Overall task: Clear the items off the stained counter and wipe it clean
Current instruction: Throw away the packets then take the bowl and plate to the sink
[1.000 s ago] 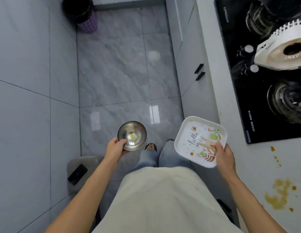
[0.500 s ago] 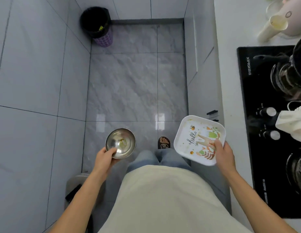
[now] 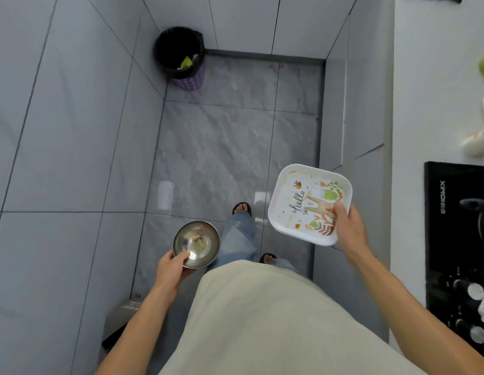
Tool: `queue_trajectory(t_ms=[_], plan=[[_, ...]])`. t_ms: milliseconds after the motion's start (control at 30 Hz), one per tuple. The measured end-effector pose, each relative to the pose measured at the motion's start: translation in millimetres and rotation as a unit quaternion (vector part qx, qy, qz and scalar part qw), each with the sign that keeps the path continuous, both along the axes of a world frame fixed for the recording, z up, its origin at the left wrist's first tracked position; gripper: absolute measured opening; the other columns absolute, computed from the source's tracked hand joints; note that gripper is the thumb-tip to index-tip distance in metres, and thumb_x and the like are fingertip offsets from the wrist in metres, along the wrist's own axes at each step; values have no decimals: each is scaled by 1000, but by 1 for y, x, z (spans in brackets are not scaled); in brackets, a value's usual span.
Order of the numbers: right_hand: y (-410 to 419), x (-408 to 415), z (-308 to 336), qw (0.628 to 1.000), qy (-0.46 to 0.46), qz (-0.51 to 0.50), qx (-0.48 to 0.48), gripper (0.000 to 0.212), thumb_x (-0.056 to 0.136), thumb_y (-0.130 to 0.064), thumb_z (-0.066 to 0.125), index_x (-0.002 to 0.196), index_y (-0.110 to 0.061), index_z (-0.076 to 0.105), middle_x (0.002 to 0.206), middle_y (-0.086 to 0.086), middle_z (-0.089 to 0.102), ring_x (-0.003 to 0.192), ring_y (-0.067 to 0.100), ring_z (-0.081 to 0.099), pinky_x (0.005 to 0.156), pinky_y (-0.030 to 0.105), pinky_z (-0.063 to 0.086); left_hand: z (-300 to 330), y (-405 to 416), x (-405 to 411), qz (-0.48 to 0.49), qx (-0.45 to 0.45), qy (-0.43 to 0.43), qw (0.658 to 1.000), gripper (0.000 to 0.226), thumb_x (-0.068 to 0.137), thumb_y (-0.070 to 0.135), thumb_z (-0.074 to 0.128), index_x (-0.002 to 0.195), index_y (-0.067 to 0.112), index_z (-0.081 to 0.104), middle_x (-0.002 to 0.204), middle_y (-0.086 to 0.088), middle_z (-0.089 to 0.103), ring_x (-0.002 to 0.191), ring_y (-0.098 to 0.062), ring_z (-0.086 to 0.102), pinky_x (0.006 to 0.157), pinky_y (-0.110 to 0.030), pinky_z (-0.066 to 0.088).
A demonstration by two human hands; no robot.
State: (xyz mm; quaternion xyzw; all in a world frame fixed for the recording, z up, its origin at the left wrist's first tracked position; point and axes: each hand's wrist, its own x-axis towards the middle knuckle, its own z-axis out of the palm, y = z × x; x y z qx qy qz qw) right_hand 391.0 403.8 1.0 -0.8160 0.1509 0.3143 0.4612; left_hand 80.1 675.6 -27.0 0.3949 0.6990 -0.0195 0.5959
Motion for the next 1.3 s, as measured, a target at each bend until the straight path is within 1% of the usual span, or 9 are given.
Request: queue_trajectory(t_ms=[100,200,333,500,667,767,867,1200,1300], plan=[[24,20,1,1000,-5,-7,-14,26,104,-48,48,114,-35,68,93,-16,80,80,7,79,66,31,59,0,42,50,-17,6,-17,1000,15,98,4,61,109,1,70,109,-22,71,96,-29,68,74,-35,60],[39,41,1,999,7,-20,-40,25,102,-48,48,110,-36,69,93,-12,81,78,9,79,65,31,58,5,83,106,-39,19,-27,999,12,97,6,63,106,2,70,106,-20,71,94,-26,66,79,-38,61],[47,68,-1,997,18,-47,-58,28,102,-46,50,115,-32,69,94,-8,81,80,14,79,68,34,59,13,130,186,-60,34,-54,996,4,95,7,64,93,6,66,98,-15,68,90,-24,64,73,-32,60],[60,127,-12,994,32,-74,-69,27,102,-44,49,110,-29,70,102,-1,81,94,24,78,89,51,62,16,178,278,-77,40,-74,993,7,96,7,62,98,8,69,104,-14,72,93,-22,68,70,-29,61],[101,217,-24,993,34,-89,-70,24,100,-42,52,100,-27,70,99,0,81,94,28,78,92,55,61,13,217,354,-89,43,-62,993,11,97,5,61,105,1,68,103,-14,70,92,-21,67,63,-23,61],[137,272,-23,996,25,-73,-52,20,104,-39,51,102,-30,69,103,2,80,92,27,78,87,50,63,13,235,382,-83,42,-42,995,8,97,5,61,101,2,68,100,-13,69,91,-21,66,64,-23,62],[179,325,-19,998,23,-46,-32,23,103,-39,51,116,-30,69,104,0,81,92,24,79,86,47,64,13,251,396,-66,34,-23,997,18,97,5,62,110,-4,68,101,-17,69,94,-25,65,79,-34,63],[334,458,-9,1000,7,18,16,19,106,-45,48,111,-36,64,104,-6,80,90,15,80,78,39,64,4,327,432,14,10,15,1000,12,95,2,60,101,4,71,99,-15,73,87,-24,69,59,-26,60],[370,483,-8,1000,11,14,9,24,107,-44,48,120,-32,64,104,-6,80,87,14,80,74,36,65,1,362,463,19,7,9,1000,14,94,2,60,102,6,71,100,-15,74,89,-25,71,62,-28,61]])
